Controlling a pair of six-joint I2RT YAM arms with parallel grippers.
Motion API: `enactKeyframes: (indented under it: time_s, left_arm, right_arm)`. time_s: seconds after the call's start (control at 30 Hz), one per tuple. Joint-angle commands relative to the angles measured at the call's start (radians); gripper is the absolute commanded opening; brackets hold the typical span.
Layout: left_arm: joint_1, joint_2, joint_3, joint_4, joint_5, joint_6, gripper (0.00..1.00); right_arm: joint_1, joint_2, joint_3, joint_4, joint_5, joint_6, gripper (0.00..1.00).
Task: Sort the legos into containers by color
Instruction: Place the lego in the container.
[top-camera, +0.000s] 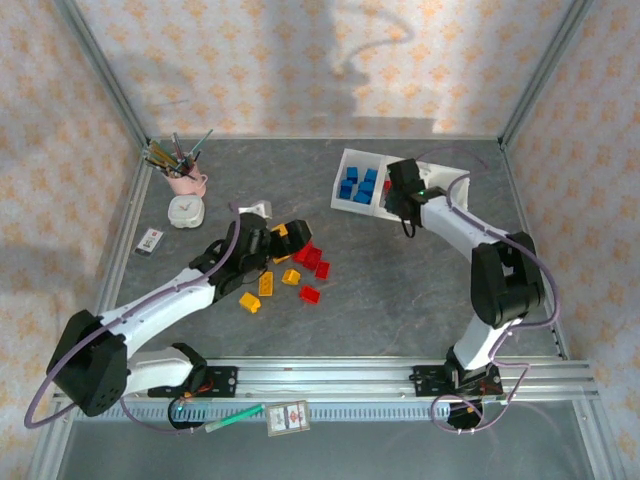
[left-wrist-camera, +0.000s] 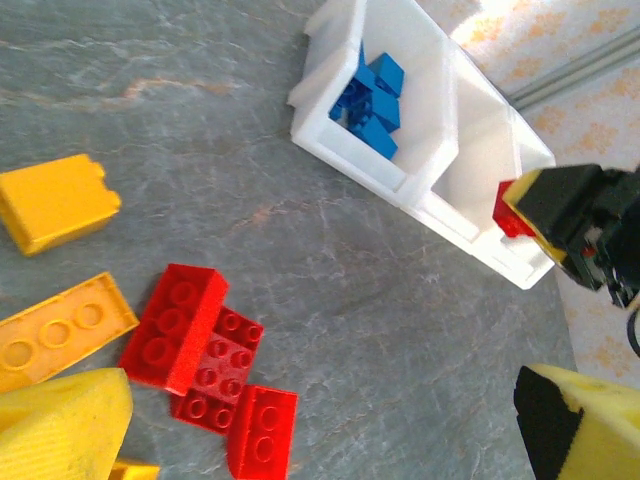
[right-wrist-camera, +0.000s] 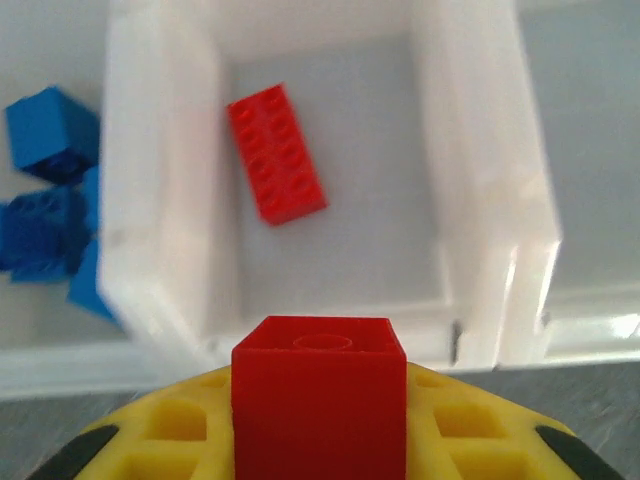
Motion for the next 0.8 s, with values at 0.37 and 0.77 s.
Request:
enactKeyframes:
  time_s: [0.37,0.77]
  left_arm:
    - [-0.024,0.100,0.108,0.060,0.013,0.027,0.99]
    - [-0.017,0.092,0.130,0.044,-0.004,0.054,0.99]
  right_arm:
    - [-0.087,0.283,0.308,-0.024,0.067,-0.107,0.39]
    - [-0.075,0.205,0.279,-0.028,-0.031,-0.104,0.53]
